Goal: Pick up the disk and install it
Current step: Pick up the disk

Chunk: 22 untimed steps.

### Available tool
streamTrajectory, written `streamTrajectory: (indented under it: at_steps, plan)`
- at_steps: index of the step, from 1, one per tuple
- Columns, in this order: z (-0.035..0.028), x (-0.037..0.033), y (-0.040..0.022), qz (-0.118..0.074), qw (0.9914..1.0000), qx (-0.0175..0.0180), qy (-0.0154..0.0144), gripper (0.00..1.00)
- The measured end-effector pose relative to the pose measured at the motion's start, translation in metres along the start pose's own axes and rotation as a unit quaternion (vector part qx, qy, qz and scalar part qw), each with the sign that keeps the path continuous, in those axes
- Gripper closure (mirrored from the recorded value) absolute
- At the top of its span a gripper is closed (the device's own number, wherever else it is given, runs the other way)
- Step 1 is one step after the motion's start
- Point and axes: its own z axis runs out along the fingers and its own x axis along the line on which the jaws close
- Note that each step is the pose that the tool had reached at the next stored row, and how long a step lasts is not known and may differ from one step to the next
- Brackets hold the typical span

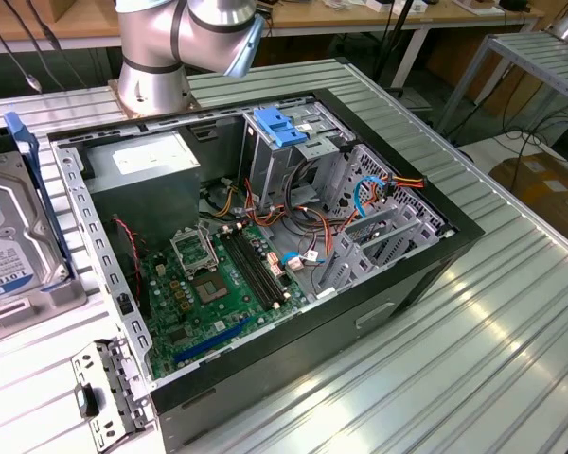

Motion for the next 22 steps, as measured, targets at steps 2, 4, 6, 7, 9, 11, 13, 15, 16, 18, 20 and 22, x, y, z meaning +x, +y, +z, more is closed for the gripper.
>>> streamTrajectory:
  at_steps: [2,4,6,7,9,11,13,15,16,18,20,22]
  plan:
    - [-0.0001,0.0025,0.0001,0.0,1.0,0.0,0.0,0.64]
    - [-0.0002,0.0054,0.0002,0.0,1.0,0.0,0.0001,0.64]
    - [-0.0003,0.0073,0.0002,0.0,1.0,0.0,0.0,0.64]
    - [-0.0003,0.0083,0.0003,0.0,1.0,0.0,0.0,0.64]
    - [-0.0004,0.0107,0.0003,0.0,1.0,0.0,0.0,0.64]
    - [-0.0005,0.0131,0.0004,0.0,1.0,0.0,0.0001,0.64]
    - [-0.0006,0.0159,0.0005,0.0,1.0,0.0,0.0001,0.64]
    - [-0.0007,0.0185,0.0005,0.0,1.0,0.0,0.0,0.64]
    - [-0.0007,0.0193,0.0006,0.0,1.0,0.0,0.0,0.64]
    - [-0.0008,0.0223,0.0007,0.0,1.0,0.0,0.0,0.64]
    - [-0.0009,0.0254,0.0007,0.0,1.0,0.0,0.0001,0.64]
    - [-0.0011,0.028,0.0008,0.0,1.0,0.0,0.0001,0.64]
